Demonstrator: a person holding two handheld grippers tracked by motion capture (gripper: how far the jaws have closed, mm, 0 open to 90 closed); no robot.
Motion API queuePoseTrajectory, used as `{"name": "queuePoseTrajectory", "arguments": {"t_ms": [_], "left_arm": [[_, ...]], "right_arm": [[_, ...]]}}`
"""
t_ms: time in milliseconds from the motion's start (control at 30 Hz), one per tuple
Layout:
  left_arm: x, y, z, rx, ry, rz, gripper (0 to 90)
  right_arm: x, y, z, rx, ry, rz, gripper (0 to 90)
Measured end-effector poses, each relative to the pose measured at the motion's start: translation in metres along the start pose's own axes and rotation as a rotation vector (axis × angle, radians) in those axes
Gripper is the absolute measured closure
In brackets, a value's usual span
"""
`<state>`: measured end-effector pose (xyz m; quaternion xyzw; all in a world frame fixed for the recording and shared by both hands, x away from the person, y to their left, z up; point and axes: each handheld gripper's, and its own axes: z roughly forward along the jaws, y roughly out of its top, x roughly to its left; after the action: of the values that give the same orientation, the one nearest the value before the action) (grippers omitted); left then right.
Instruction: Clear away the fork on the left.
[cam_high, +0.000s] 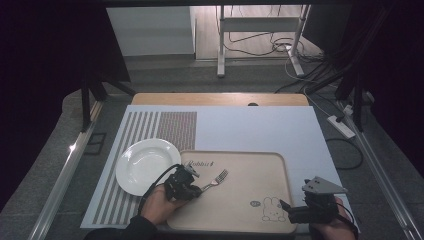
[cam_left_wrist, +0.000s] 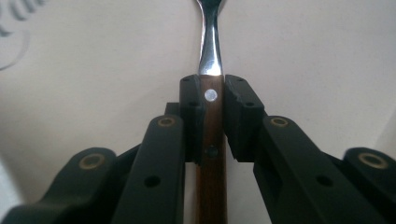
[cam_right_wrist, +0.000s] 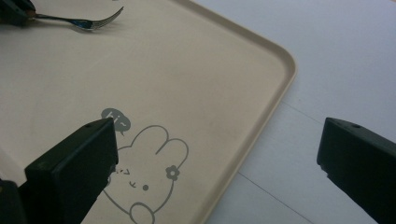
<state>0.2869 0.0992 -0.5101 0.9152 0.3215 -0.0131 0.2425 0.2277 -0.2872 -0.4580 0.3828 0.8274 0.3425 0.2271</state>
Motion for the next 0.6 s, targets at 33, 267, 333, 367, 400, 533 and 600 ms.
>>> {"name": "queuePoseTrajectory", "arguments": {"t_ms": [33,267,333,367,400,533,600], "left_arm": [[-0.001,0.001,-0.001,-0.010,0.002,0.004,73.6],[-0.005,0.020,-0.008,-0.088,-0.019,0.059,84.3],[-0.006,0.026,-0.004,-0.077,-0.025,0.064,88.8],[-0.007,0.028,-0.001,-0.072,-0.036,0.067,88.8],[-0.007,0.030,0.001,-0.068,-0.039,0.074,88.9],[-0.010,0.034,0.011,-0.039,-0.031,0.099,88.8],[-0.009,0.036,0.015,-0.028,-0.025,0.101,88.9]], "right_arm": [[0.000,0.000,0.000,0.000,0.000,-0.002,0.0],[0.000,0.001,0.001,0.007,-0.001,-0.011,0.0],[0.000,0.001,0.001,0.004,-0.001,-0.008,0.0],[0.000,0.000,0.001,0.003,-0.001,-0.007,0.0],[0.000,0.000,0.001,0.003,0.000,-0.006,0.0],[0.000,0.000,0.001,0.004,0.000,-0.006,0.0],[0.000,0.000,0.001,0.003,-0.001,-0.007,0.0]]}}
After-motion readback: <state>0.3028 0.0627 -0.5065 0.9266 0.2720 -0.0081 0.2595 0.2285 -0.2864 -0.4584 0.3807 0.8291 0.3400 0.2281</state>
